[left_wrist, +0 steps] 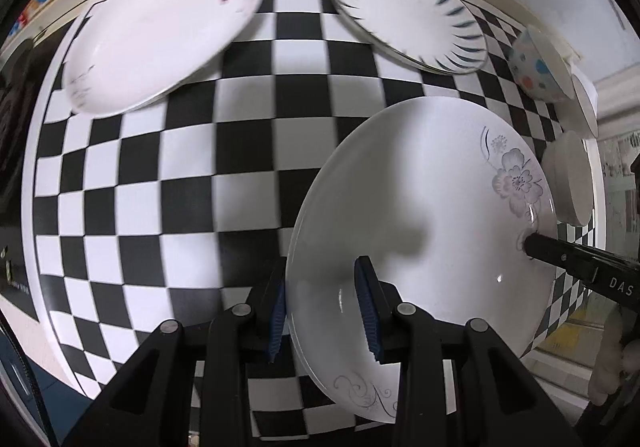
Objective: Organize plates and bowls
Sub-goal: 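Lift the grey-flower plate with both grippers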
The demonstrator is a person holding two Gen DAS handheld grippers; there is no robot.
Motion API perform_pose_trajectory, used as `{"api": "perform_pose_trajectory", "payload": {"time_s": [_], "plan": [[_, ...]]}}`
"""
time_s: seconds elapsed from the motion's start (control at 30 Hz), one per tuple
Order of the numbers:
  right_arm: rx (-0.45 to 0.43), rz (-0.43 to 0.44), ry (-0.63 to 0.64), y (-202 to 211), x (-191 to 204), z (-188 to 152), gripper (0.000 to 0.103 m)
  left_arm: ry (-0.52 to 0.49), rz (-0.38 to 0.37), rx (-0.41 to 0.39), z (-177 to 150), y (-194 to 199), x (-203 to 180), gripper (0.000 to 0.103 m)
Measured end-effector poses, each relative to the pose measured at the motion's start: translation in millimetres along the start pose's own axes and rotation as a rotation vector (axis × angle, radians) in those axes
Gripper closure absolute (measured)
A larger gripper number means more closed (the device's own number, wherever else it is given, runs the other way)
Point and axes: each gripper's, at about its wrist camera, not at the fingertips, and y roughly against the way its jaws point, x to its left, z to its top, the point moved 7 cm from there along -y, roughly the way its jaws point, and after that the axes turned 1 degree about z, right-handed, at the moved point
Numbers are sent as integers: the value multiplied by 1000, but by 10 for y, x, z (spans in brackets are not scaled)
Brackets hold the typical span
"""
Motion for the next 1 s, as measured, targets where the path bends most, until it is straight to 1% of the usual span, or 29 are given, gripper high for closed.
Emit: {"api": "perform_pose_trajectory", "payload": {"time_s": [0.17, 0.33, 0.47, 0.53, 0.7, 1.0], "plan": [[-8, -1, -23, 24, -196, -9, 87, -15, 14, 8, 66, -114, -180, 73], [-3, 3, -28, -30, -271, 2, 87, -20, 41, 19, 80, -189, -194, 73], [6, 4, -22, -79, -263, -8, 88, -13, 62, 32, 79, -259, -180, 73], [12, 3, -14, -107, -237, -17, 88, -6, 67, 37, 37, -261, -117, 73], [26, -2, 3, -157, -216, -31, 88, 12, 73, 50, 24, -309, -110, 73], [41, -1, 17, -197, -193, -24, 88, 21, 91, 47, 16, -315, -284, 73]]}}
